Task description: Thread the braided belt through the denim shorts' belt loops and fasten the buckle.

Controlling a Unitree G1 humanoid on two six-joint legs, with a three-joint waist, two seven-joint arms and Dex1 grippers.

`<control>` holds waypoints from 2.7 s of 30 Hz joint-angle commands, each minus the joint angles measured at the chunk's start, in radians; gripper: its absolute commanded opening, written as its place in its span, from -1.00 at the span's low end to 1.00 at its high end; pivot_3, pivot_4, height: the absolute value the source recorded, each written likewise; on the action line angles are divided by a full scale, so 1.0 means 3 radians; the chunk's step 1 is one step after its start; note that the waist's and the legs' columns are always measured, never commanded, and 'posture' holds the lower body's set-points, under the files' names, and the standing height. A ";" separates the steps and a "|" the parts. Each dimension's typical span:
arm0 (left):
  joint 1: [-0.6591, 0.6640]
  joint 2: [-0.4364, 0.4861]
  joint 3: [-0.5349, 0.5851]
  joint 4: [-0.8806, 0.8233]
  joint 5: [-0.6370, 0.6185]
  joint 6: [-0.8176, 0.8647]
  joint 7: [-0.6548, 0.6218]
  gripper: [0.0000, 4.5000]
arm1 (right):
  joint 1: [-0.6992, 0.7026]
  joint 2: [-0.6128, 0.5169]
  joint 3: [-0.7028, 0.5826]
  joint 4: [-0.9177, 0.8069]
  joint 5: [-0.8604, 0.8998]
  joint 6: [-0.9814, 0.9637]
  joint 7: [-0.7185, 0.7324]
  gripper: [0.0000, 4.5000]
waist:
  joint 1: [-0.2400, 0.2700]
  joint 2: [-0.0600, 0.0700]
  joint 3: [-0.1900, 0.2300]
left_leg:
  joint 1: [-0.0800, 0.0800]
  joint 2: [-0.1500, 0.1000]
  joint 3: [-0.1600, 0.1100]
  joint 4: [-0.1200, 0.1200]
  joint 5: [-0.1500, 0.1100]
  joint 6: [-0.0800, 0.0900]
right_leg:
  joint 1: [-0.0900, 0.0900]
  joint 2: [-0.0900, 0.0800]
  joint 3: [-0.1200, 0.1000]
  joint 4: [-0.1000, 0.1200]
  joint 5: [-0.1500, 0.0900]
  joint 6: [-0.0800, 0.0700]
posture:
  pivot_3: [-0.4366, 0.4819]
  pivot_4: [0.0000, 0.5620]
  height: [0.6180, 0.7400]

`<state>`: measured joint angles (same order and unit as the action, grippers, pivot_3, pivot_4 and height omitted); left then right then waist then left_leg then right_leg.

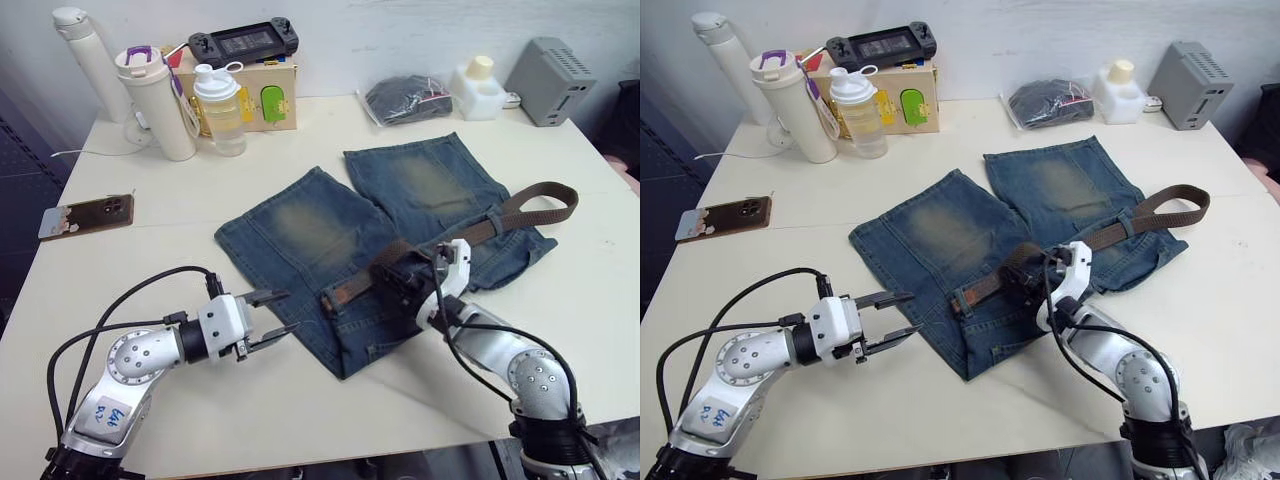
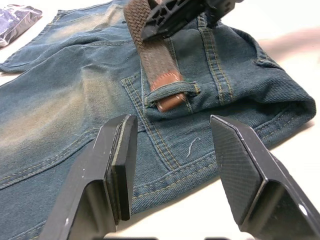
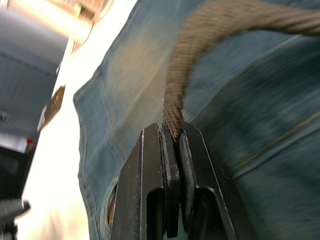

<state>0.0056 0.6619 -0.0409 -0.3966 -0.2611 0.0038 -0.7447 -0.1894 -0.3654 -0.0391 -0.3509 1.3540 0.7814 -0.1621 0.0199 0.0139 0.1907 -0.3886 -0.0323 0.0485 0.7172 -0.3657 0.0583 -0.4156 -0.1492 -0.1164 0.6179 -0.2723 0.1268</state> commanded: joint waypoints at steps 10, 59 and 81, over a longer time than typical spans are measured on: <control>-0.0289 -0.0014 -0.0342 0.0407 0.0654 -0.0897 -0.0251 0.15 | -0.0073 0.0377 0.0263 0.0029 -0.0214 0.0315 0.0038 -1.00 | -0.0005 0.0000 0.0000 | 0.0004 0.0000 0.0005 -0.0002 -0.0001 -0.0002 | 0.0000 0.0003 -0.0021 0.0001 0.0000 -0.0001 | -0.05 -0.47 0.12; -0.0465 -0.0123 -0.0402 0.1230 0.1638 -0.2222 0.0621 -1.00 | 0.0142 -0.1161 -0.0344 -0.0909 -0.0034 0.0860 0.0635 0.58 | -0.0035 0.0003 -0.0004 | -0.0001 0.0013 0.0007 -0.0002 -0.0009 -0.0001 | -0.0004 -0.0014 -0.0006 -0.0005 -0.0002 -0.0004 | -0.05 -0.47 0.12; 0.0138 0.1656 0.0216 0.3572 0.2006 -0.4434 0.0942 -1.00 | 0.0150 -0.1143 0.0323 -0.0287 -0.2169 0.0622 0.1266 -0.98 | -0.0083 -0.0017 -0.0020 | 0.0052 0.0054 0.0037 -0.0011 -0.0038 -0.0025 | 0.0020 -0.0001 -0.0036 -0.0016 -0.0017 -0.0032 | -0.05 -0.47 0.12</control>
<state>0.0193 1.1253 0.0140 0.5458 0.2607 -1.2882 -0.4680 -0.1653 -0.7162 0.0345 -0.4756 0.7310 0.9229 0.2204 -0.0051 0.0088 0.1846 -0.3711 -0.0147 0.0620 0.7136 -0.3785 0.0505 -0.4097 -0.1497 -0.1300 0.6149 -0.2780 0.1162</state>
